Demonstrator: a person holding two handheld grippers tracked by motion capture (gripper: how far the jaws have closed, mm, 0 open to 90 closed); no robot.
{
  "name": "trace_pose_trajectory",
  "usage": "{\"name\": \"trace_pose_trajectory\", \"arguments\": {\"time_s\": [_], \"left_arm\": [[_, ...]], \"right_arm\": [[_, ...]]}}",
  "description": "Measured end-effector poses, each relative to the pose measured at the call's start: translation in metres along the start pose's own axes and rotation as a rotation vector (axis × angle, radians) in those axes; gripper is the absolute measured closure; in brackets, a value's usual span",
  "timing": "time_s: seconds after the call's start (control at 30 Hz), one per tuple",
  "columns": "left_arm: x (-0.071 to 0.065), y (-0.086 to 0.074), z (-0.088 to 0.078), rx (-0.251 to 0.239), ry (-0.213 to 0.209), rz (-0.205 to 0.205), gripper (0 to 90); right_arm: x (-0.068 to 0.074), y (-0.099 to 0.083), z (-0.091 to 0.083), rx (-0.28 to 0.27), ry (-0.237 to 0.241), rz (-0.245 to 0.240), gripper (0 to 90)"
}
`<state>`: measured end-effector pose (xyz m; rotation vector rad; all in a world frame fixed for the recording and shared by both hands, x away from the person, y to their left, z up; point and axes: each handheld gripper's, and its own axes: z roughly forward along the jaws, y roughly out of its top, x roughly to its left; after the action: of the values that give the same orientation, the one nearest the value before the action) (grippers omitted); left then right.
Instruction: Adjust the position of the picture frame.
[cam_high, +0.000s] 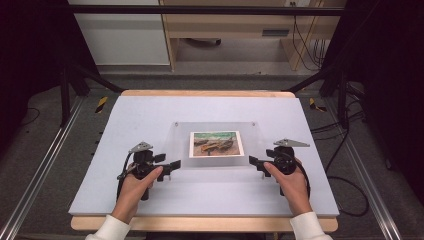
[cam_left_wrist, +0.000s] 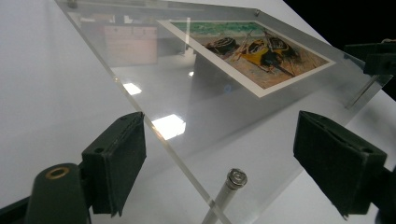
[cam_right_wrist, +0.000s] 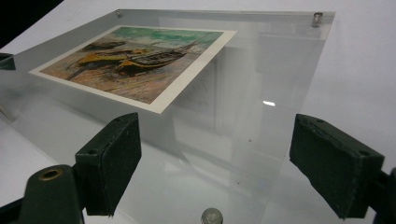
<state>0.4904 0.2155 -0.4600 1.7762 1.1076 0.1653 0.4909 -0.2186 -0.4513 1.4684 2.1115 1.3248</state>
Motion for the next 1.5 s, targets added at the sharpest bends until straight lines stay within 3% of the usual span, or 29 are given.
{"name": "trace_pose_trajectory", "arguments": {"time_s": [0.2, 0.3, 0.7, 0.73, 0.8, 1.03, 1.2, 1.3, 1.33, 1.5], "left_arm": [[0.003, -0.002, 0.001, 0.003, -0.025, -0.039, 16.0], [0.004, -0.004, 0.003, 0.011, -0.076, -0.071, 16.1], [0.004, -0.004, 0.006, 0.010, -0.095, -0.074, 16.0], [0.004, -0.004, 0.006, 0.010, -0.095, -0.072, 16.3], [0.005, -0.004, 0.006, 0.008, -0.096, -0.071, 16.5], [0.006, -0.002, 0.006, 0.020, -0.099, -0.066, 17.7], [0.009, 0.003, 0.006, 0.032, -0.079, -0.066, 20.6], [0.010, 0.008, 0.006, 0.014, -0.044, -0.031, 22.8], [0.011, 0.012, 0.006, 0.003, -0.025, 0.004, 23.8], [0.012, 0.013, 0.005, -0.020, 0.001, 0.038, 26.7]], "right_arm": [[-0.003, -0.002, 0.000, 0.007, 0.025, 0.044, 15.4], [-0.004, -0.002, 0.001, 0.014, 0.037, 0.056, 14.0], [-0.010, -0.005, 0.002, 0.020, 0.085, 0.128, 14.0], [-0.011, -0.006, 0.004, 0.032, 0.120, 0.147, 14.2], [-0.010, -0.006, 0.004, 0.035, 0.117, 0.151, 14.6], [-0.010, -0.004, 0.004, 0.039, 0.106, 0.147, 15.6], [-0.007, -0.002, 0.006, 0.038, 0.093, 0.132, 15.8], [-0.005, 0.003, 0.008, 0.024, 0.067, 0.107, 16.4], [-0.003, 0.006, 0.010, 0.012, 0.046, 0.088, 18.1], [0.002, 0.010, 0.011, -0.014, 0.012, 0.044, 21.0]]}}
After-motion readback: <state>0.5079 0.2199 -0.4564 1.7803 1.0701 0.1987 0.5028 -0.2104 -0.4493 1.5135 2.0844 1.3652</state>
